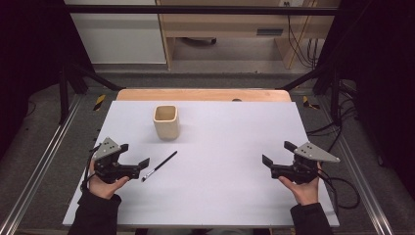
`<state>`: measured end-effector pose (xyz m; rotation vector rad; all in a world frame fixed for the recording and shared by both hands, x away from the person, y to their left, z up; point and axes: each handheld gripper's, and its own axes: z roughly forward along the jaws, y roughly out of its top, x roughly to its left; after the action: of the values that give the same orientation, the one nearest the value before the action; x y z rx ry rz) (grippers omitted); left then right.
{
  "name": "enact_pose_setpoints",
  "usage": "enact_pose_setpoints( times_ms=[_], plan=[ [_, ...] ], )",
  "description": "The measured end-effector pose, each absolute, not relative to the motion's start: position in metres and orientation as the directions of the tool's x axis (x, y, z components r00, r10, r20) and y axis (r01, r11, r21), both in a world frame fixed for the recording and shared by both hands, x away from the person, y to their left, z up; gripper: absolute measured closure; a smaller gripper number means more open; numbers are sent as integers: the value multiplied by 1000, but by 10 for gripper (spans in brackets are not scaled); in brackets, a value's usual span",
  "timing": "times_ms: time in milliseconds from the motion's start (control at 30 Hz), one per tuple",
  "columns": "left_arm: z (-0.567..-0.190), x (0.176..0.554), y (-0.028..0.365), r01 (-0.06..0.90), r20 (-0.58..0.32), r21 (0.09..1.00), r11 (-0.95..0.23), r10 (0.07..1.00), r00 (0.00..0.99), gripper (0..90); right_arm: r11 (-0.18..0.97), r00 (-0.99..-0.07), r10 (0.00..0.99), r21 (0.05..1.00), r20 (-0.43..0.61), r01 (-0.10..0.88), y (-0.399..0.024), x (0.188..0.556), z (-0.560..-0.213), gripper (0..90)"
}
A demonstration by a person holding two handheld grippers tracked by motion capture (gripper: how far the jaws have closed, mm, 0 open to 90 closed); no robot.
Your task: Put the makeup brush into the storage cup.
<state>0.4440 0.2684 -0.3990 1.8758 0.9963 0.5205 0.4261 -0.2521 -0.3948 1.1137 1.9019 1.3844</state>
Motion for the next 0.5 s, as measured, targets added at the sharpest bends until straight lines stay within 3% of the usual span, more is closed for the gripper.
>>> enact_pose_setpoints(
  times_ms=[500],
  plan=[
    [-406, 457, 248, 459, -25, 822, -336, 785, 619, 91, 136, -515, 856, 940, 49, 314, -251, 426, -394, 69]
  ],
)
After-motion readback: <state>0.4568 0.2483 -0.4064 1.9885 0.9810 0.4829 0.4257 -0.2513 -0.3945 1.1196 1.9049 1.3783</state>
